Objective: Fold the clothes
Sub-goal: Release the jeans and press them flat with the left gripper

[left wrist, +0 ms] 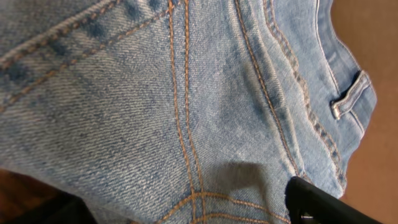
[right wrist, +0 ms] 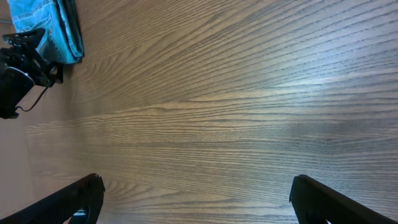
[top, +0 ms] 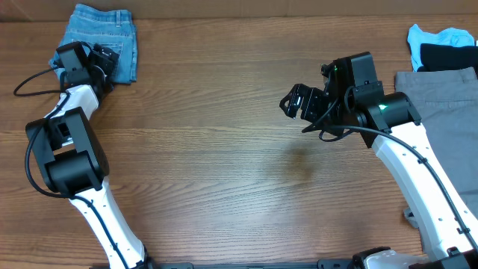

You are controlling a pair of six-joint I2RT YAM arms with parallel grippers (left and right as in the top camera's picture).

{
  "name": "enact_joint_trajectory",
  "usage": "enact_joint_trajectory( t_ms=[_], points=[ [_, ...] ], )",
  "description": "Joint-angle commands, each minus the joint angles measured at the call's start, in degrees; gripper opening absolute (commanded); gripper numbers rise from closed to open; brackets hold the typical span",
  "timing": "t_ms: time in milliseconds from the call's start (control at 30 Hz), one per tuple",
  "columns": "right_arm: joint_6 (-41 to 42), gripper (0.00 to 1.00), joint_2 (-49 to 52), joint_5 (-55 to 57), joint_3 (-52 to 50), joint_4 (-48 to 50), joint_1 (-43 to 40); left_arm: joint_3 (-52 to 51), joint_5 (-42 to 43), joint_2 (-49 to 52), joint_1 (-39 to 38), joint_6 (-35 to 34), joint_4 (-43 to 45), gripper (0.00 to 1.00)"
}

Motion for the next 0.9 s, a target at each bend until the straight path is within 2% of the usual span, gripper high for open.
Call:
enact_joint_trajectory(
  t_ms=[0,100,300,467,500,567,600,700,867],
  points=[
    [0.20,1.00,0.17,-0.09,0.28,-0.42,0.28,-1.92,1.86,0.44,-0.09,3.48,-5.51,1.00],
    [0.20,1.00,0.17,-0.09,0.28,-0.66,0.28,-1.92,0.76,-1.90,-0.11,9.09,-8.72,1.00],
    [0.17,1.00,0.17,-0.09,0.28,-0.72,0.31,-1.92,-7.91,-8.02,-0.15,9.62,-17.55,1.00],
    [0.17,1.00,0.17,-0.11,0.28,-1.14,0.35,-1.92,-12.66,-13.03,-0.13,14.38,-23.19,1.00],
    [0.17,1.00,0.17,-0.09,0.28,-1.33,0.35,-1.92,-13.68,-13.90,-0.15,14.84,-23.80,0.93],
    [0.17,1.00,0.17,-0.13,0.28,-1.36,0.35,-1.92,-14.82,-14.69,-0.24,15.12,-23.85,0.25],
    [0.17,1.00,0.17,-0.13,0.28,-1.53,0.35,-1.92,-15.13,-14.84,-0.31,15.12,-23.32,0.04],
    [0.15,1.00,0.17,-0.09,0.28,-1.81,0.35,-1.92,-15.23,-14.75,-0.63,15.65,-20.65,0.04],
    [-0.04,1.00,0.17,-0.04,0.28,-1.51,0.35,-1.95,-15.26,-14.62,-1.31,22.40,-12.46,0.04]
  ],
)
